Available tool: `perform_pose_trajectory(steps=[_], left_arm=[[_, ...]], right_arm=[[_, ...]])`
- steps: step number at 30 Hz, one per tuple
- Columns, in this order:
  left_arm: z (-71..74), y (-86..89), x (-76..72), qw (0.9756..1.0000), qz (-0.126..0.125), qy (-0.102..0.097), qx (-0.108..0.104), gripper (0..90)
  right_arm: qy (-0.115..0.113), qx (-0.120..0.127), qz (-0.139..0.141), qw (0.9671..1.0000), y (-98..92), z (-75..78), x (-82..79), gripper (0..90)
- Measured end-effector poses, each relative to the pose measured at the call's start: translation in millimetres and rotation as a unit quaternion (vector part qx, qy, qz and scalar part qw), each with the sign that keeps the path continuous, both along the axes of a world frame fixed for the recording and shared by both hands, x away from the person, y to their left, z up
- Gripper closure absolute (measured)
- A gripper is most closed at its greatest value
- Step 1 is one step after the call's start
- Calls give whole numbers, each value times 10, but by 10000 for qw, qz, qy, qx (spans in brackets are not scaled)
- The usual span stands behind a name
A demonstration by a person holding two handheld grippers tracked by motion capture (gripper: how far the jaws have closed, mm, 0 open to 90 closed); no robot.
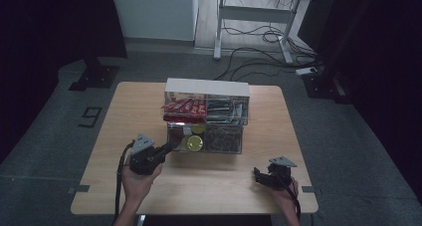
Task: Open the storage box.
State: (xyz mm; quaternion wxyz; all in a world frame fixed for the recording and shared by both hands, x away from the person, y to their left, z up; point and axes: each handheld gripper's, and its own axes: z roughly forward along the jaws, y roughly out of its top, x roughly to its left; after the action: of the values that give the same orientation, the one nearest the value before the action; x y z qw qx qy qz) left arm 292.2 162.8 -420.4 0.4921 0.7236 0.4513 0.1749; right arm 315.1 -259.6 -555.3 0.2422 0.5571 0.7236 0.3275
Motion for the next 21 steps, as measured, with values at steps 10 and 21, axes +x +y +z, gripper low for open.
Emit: perform_pose_trajectory(steps=[10,21], left_arm=[[131,-34,59,10000,-75,-33,-8,900],[275,-79,123,9998,-182,-85,-94,900]], right_arm=[[-6,-5,-9,10000,-2,-1,1,164],[-8,-6,-12,10000,-2,-1,1,164]])
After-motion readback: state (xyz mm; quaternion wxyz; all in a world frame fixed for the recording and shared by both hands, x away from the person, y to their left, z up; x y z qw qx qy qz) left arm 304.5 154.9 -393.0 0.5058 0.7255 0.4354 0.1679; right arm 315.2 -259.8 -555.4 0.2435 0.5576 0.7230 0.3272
